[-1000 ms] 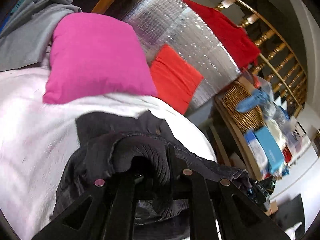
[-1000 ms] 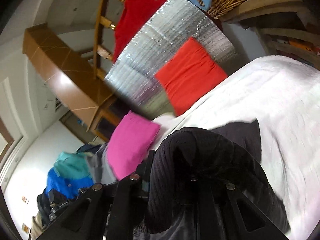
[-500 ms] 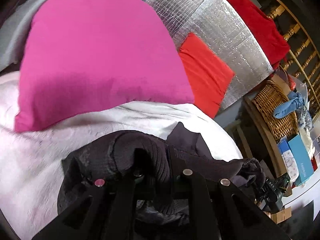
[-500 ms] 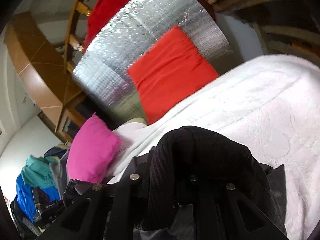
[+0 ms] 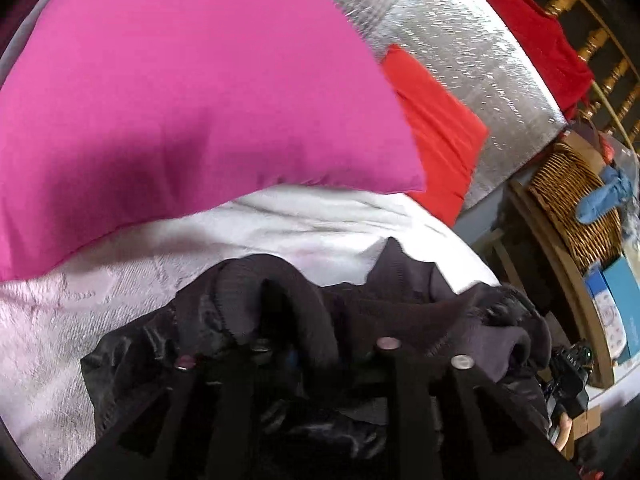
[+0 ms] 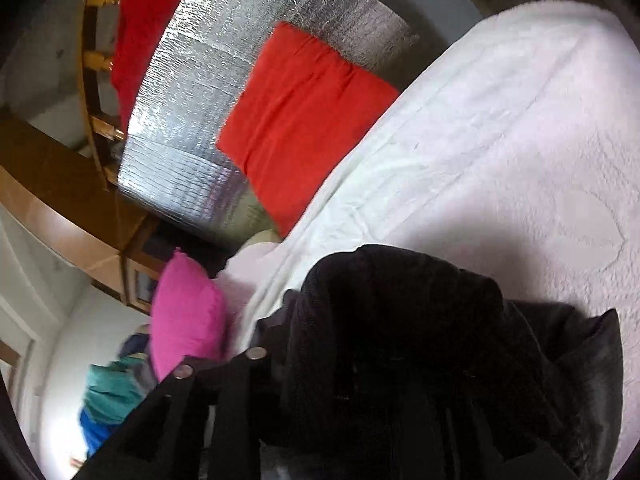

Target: Fold large clothes

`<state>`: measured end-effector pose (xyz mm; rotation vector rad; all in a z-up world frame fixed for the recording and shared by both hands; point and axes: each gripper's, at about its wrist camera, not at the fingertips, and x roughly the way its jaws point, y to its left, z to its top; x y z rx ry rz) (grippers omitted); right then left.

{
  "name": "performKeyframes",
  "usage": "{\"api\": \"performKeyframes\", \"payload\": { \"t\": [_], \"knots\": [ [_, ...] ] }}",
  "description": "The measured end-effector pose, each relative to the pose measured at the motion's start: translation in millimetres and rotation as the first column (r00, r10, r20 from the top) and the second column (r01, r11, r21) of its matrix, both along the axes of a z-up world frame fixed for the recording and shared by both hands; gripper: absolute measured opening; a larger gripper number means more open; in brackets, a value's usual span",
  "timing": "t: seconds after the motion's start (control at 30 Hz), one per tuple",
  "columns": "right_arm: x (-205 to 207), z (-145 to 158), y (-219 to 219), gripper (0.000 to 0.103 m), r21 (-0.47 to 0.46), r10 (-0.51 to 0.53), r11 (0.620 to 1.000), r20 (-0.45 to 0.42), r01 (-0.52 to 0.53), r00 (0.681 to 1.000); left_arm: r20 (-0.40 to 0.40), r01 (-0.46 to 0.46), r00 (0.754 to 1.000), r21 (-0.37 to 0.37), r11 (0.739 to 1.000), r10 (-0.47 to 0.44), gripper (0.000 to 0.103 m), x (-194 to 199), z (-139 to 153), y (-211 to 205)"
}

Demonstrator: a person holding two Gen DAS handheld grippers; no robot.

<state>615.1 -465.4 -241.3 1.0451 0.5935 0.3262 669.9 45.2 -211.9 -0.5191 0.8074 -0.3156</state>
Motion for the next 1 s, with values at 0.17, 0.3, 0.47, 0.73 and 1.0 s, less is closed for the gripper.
{"api": "performKeyframes", "payload": {
  "t": [0.17, 0.3, 0.47, 0.73, 1.0],
  "knots": [
    [-35.8, 18.6, -18.4, 0.078, 0.082, -0.061, 0.995, 0.089, 0.053, 0.994, 0.092, -0.096, 0.99, -0.077, 0.992, 0.103, 0.092, -27.8, 37.7, 16.3],
    [-74.9, 43.8, -40.5, 0.079, 0.069, -0.119, 0.991, 0.095, 0.113, 0.988, 0.05, -0.145, 0.986, -0.2, 0.969, 0.158, 0.093, -46.4, 56.3, 33.1],
    [-132.1, 68.3, -51.5, 0.079, 0.086, -0.141, 0.987, 0.1, 0.132, 0.985, -0.006, -0.142, 0.99, -0.154, 0.978, 0.143, 0.093, -80.3, 85.7, 25.6],
    [-231.1, 29.9, -38.4, 0.08, 0.169, -0.111, 0.979, -0.04, 0.116, 0.993, -0.035, -0.152, 0.988, -0.057, 0.987, 0.15, 0.093, -203.2, 70.7, 12.6],
    [-261.5, -15.7, -5.1, 0.08, 0.225, -0.068, 0.968, -0.195, 0.112, 0.978, -0.246, -0.328, 0.926, -0.151, 0.933, 0.286, 0.093, -253.7, 3.3, 38.9]
  ]
}}
